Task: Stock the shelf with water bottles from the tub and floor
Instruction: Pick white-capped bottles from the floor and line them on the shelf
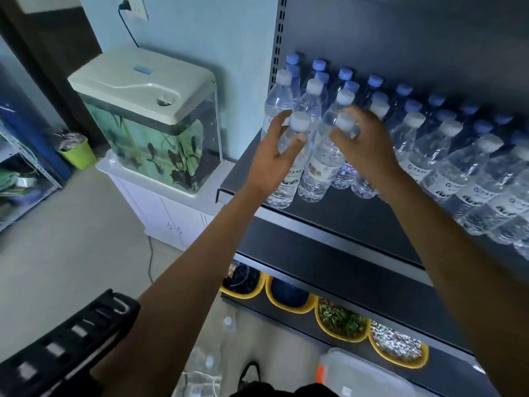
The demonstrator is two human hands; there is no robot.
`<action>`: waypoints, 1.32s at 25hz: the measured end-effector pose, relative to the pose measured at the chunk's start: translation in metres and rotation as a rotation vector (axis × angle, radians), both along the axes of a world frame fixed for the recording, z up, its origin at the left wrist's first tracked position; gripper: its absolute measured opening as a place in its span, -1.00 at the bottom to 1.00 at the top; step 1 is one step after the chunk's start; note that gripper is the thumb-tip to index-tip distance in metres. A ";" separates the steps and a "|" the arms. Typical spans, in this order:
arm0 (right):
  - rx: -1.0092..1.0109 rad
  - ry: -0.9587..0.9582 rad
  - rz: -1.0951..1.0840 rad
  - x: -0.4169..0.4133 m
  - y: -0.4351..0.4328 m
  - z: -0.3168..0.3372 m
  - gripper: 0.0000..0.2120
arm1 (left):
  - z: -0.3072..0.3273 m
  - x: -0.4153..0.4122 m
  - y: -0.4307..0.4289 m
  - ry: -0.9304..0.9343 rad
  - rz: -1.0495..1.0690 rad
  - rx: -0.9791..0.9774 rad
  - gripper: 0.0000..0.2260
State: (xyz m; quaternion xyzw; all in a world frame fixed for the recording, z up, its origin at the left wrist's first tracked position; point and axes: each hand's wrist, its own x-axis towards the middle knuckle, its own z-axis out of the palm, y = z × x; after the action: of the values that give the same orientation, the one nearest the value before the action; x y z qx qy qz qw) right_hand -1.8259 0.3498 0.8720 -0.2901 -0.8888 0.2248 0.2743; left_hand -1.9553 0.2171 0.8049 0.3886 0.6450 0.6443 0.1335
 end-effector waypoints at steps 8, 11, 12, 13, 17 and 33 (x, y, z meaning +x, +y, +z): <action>0.202 -0.371 -0.066 -0.021 0.000 0.030 -0.60 | -0.085 0.004 -0.020 -0.044 0.040 -0.269 -0.29; 0.156 -0.381 0.111 -0.021 0.005 0.031 -0.78 | -0.087 -0.004 -0.012 -0.051 0.082 -0.265 -0.33; 0.150 -0.353 0.162 -0.020 0.005 0.030 -0.73 | -0.086 -0.010 -0.009 -0.053 0.080 -0.256 -0.35; 0.137 -0.310 0.207 -0.019 0.003 0.029 -0.64 | -0.085 -0.016 -0.006 -0.053 0.071 -0.251 -0.36; 0.044 -0.216 0.173 -0.021 -0.003 0.019 -0.40 | -0.089 -0.034 0.000 0.017 0.110 -0.285 -0.33; -0.302 0.336 -0.062 -0.031 -0.027 -0.086 -0.15 | -0.096 -0.042 0.013 0.031 0.266 -0.324 -0.13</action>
State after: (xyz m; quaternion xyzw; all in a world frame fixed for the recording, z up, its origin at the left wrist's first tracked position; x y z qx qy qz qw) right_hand -1.8572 0.3228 0.7863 -0.3137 -0.7775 0.3920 0.3788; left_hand -1.9977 0.2297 0.7088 0.2835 0.7878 0.5380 0.0980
